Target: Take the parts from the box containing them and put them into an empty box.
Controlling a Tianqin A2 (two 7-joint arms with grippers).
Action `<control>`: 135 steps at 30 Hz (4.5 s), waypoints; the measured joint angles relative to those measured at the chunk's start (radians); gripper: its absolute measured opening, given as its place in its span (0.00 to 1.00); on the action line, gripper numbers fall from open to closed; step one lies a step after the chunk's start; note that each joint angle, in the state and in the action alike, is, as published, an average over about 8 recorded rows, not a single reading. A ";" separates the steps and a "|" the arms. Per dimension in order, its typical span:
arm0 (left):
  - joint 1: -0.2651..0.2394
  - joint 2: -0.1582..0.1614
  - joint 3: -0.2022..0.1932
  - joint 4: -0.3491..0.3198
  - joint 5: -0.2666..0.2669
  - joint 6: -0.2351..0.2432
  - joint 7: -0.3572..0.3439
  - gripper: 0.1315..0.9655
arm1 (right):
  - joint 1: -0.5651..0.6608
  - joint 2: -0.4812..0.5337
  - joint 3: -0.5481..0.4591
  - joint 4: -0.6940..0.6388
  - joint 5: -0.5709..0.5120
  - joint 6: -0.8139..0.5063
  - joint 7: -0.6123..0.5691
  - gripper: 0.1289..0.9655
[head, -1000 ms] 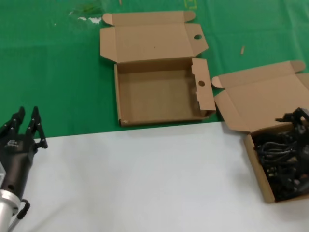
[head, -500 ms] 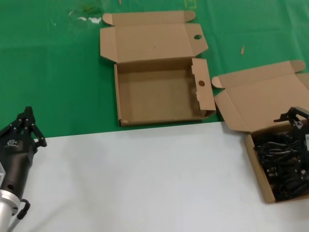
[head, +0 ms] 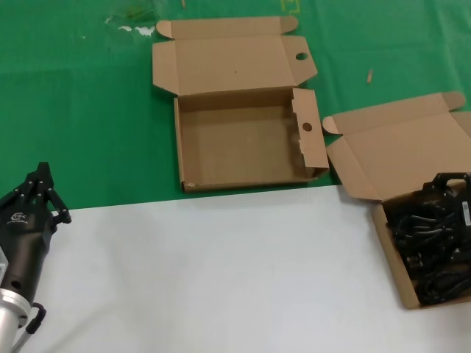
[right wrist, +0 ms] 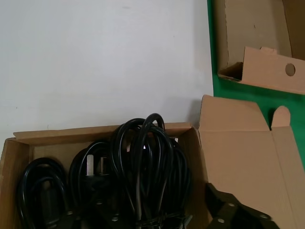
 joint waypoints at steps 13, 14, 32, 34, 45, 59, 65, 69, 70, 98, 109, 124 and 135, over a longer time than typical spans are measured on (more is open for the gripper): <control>0.000 0.000 0.000 0.000 0.000 0.000 0.000 0.01 | -0.014 -0.017 0.012 -0.025 0.007 0.025 0.021 0.33; 0.000 0.000 0.000 0.000 0.000 0.000 0.000 0.01 | -0.015 -0.016 0.013 -0.024 0.008 0.024 0.023 0.33; 0.000 0.000 0.000 0.000 0.000 0.000 0.000 0.01 | 0.092 0.084 0.040 0.239 0.024 -0.190 0.276 0.10; 0.000 0.000 0.000 0.000 0.000 0.000 0.000 0.01 | 0.136 0.072 0.037 0.276 0.022 -0.222 0.318 0.10; 0.000 0.000 0.000 0.000 0.000 0.000 0.000 0.01 | 0.364 -0.192 -0.059 0.297 -0.107 -0.225 0.454 0.09; 0.000 0.000 0.000 0.000 0.000 0.000 0.000 0.01 | 0.454 -0.616 -0.223 -0.181 -0.291 0.067 0.280 0.09; 0.000 0.000 0.000 0.000 0.000 0.000 0.000 0.01 | 0.453 -0.724 -0.247 -0.435 -0.289 0.225 0.115 0.10; 0.000 0.000 0.000 0.000 0.000 0.000 0.000 0.01 | 0.459 -0.763 -0.250 -0.548 -0.281 0.289 0.042 0.10; 0.000 0.000 0.000 0.000 0.000 0.000 0.000 0.01 | 0.461 -0.767 -0.250 -0.561 -0.279 0.296 0.033 0.10; 0.000 0.000 0.000 0.000 0.000 0.000 0.000 0.01 | 0.152 -0.415 -0.003 0.260 -0.183 0.138 0.490 0.48; 0.000 0.000 0.000 0.000 0.000 0.000 0.000 0.02 | -0.010 -0.365 0.084 0.398 -0.106 0.196 0.561 0.76; 0.000 0.000 0.000 0.000 0.000 0.000 0.000 0.14 | -0.117 -0.418 0.139 0.378 -0.001 0.347 0.495 0.97; 0.000 0.000 0.000 0.000 0.000 0.000 0.000 0.32 | -0.207 -0.462 0.184 0.363 0.087 0.473 0.440 1.00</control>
